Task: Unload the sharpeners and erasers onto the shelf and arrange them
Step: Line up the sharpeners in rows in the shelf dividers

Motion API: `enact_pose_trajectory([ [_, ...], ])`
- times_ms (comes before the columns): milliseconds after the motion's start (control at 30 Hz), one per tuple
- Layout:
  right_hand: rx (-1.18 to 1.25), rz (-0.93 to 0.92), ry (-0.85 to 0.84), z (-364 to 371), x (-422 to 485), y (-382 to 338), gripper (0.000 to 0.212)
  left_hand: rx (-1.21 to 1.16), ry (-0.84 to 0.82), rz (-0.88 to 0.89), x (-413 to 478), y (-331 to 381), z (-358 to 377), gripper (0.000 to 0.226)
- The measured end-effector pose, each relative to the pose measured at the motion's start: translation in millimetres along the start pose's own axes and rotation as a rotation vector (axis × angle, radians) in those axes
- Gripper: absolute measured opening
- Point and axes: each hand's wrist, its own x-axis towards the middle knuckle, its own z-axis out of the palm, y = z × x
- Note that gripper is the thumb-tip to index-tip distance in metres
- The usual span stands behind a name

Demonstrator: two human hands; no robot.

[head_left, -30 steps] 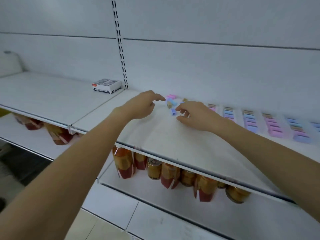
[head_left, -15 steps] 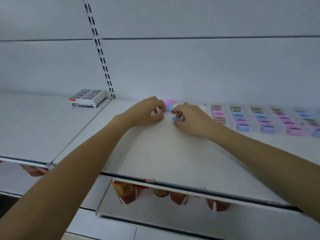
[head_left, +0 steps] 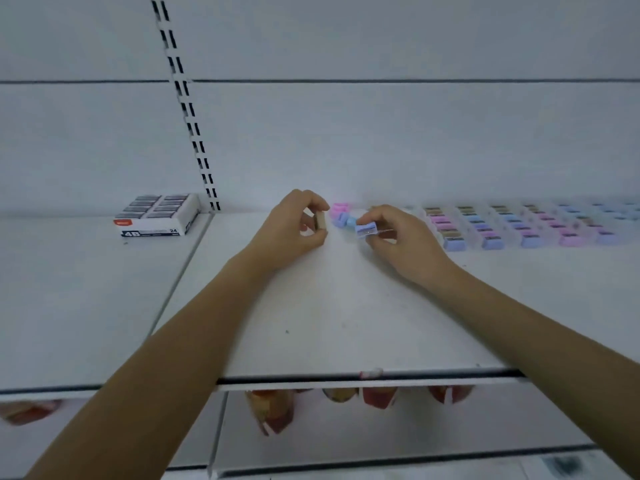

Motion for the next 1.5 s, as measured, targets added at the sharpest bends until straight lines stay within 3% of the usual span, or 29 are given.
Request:
enact_pose_trajectory([
  [267,-0.149,-0.074,0.013,1.8,2.3,9.4,0.014,-0.038,-0.132,0.056,-1.8,0.2,9.2,0.027],
  [433,-0.233,-0.088,0.012,-0.1,1.7,14.3,0.034,0.075,-0.195,0.043,2.6,4.7,7.6,0.019],
  [500,-0.243,-0.098,-0.007,-0.2,1.9,12.9,0.030,0.143,-0.232,0.047,2.2,6.6,6.1,0.017],
  [633,-0.167,-0.001,0.020,-0.5,1.0,6.6,0.027,0.245,-0.230,0.033,0.1,9.3,4.5,0.021],
  [867,-0.058,0.065,0.108,-4.1,-2.1,3.6,0.038,0.223,-0.238,0.070,-1.9,14.3,6.5,0.020],
  [1067,-0.103,0.059,0.014,-6.3,-4.0,3.2,0.032,0.198,-0.221,0.080,-0.7,13.5,5.6,0.015],
  [1200,-0.022,0.024,0.053,-7.3,-2.8,6.8,0.020,0.157,-0.208,0.058,-0.8,11.0,5.3,0.019],
  [1400,0.197,0.130,0.040,-9.1,-1.2,12.4,0.030,0.079,-0.222,0.016,0.6,10.6,9.8,0.038],
  [1500,0.148,0.139,0.054,-8.5,-1.6,13.3,0.028,0.058,-0.195,-0.024,0.2,13.1,9.1,0.031],
])
